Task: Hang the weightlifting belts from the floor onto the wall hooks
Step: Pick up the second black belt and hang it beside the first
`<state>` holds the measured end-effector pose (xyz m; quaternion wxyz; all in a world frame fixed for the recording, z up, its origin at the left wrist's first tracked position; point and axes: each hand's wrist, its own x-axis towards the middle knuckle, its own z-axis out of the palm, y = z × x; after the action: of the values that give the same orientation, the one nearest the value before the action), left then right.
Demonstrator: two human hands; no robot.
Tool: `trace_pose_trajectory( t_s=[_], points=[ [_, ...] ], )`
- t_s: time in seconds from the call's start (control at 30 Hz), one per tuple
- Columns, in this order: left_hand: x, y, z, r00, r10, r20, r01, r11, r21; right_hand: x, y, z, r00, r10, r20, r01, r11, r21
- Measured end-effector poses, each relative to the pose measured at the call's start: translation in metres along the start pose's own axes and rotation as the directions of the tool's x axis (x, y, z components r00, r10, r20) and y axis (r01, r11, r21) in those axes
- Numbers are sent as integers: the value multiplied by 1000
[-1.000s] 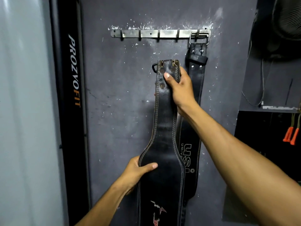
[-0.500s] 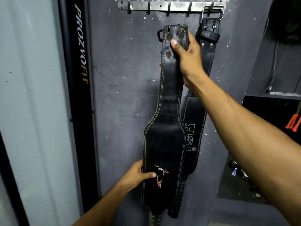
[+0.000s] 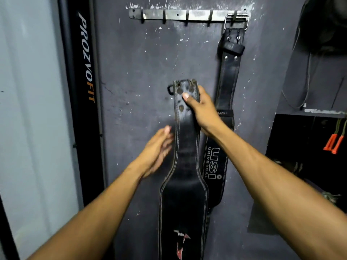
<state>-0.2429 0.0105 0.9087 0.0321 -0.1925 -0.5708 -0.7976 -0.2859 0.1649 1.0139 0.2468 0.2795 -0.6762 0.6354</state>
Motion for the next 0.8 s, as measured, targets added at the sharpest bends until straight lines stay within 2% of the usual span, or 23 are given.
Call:
trace_pose_trajectory(
  t_s=[0.1,0.17,0.23,0.33,0.4,0.5,0.6,0.67,0.8],
  points=[
    [30,52,26,991,112,-76,-118,989,-84,-16,13,8,998,5,66,4,992,-126],
    [44,72,37,980,107,-166,-134,978,-159,-29,21,12,993,34,111,-10,979,-202],
    [53,78,43,962,104,-253,-143,980,-141,-43,30,13,992,33,124,-1,968,-252],
    [55,70,50,956,161,-244,-186,979,-84,-67,46,7,997,67,35,-63,993,-100],
    [55,65,52,951,201,-235,-224,971,-79,-92,63,0,990,128,66,-131,990,52],
    [60,63,51,944,247,-219,-270,959,-82,-132,92,-2,975,161,156,-165,986,14],
    [60,63,56,938,285,-197,-298,954,-38,-143,104,-1,984,147,100,-155,985,76],
    [61,66,58,932,306,-193,-316,948,-23,-151,110,-5,976,187,113,-199,974,110],
    [65,83,59,919,344,-193,-355,935,-24,-198,147,-9,915,339,220,-330,941,-76]
  ],
)
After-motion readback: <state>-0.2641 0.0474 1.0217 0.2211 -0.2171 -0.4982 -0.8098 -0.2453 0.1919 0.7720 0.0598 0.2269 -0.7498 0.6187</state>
